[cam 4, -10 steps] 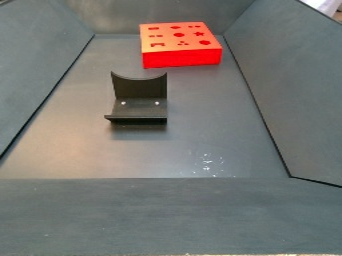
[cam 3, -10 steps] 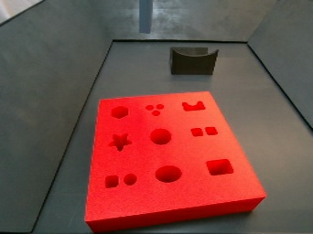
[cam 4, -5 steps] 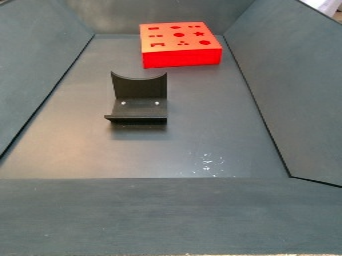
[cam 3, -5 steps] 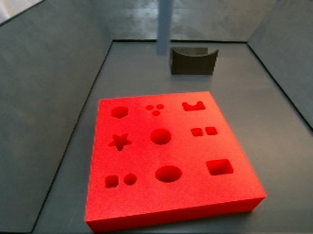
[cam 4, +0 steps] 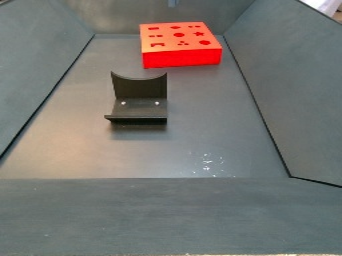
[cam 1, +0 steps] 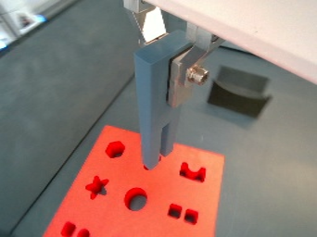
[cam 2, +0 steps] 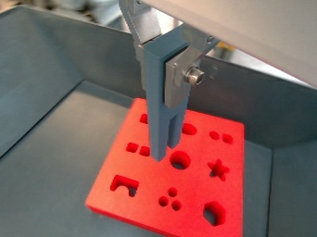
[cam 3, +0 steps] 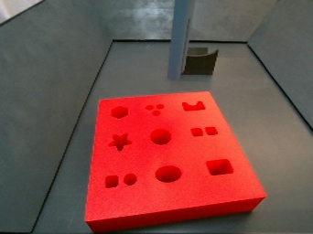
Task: Pick up the double-square object. Move up. Move to above the board. Insert the double-square object.
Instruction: Insert the double-square object.
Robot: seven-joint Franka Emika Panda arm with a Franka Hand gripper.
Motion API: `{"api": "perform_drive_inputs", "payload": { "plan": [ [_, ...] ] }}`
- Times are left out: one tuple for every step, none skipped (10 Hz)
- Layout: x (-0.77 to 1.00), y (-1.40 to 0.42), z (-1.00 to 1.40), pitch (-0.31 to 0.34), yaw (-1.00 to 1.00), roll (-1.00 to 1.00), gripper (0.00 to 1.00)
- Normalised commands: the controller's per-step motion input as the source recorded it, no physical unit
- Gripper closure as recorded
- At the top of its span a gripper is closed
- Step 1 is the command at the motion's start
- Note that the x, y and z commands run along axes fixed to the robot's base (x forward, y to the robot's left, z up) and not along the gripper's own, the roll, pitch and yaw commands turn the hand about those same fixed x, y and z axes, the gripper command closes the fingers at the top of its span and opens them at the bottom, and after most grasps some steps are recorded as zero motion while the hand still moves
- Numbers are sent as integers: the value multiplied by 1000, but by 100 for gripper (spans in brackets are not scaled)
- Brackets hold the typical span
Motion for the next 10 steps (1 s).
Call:
{"api": "perform_drive_inputs", "payload": {
  "plan": [
    [0,-91,-291,-63,-940,-93,100],
    [83,-97,-289,-44,-806,-117,100],
    [440,-143,-426,-11,-540,-116,100],
    [697,-240,-480,0,-357,-74,100],
    [749,-283,-443,0,-303,-53,100],
    [734,-314,-394,0,-303,-21,100],
    [651,-291,-323,0,-351,66,100],
    [509,-180,-334,21,-426,256,100],
    [429,-149,-326,3,-509,269,100],
    [306,-146,-169,-7,-706,167,100]
  ]
}}
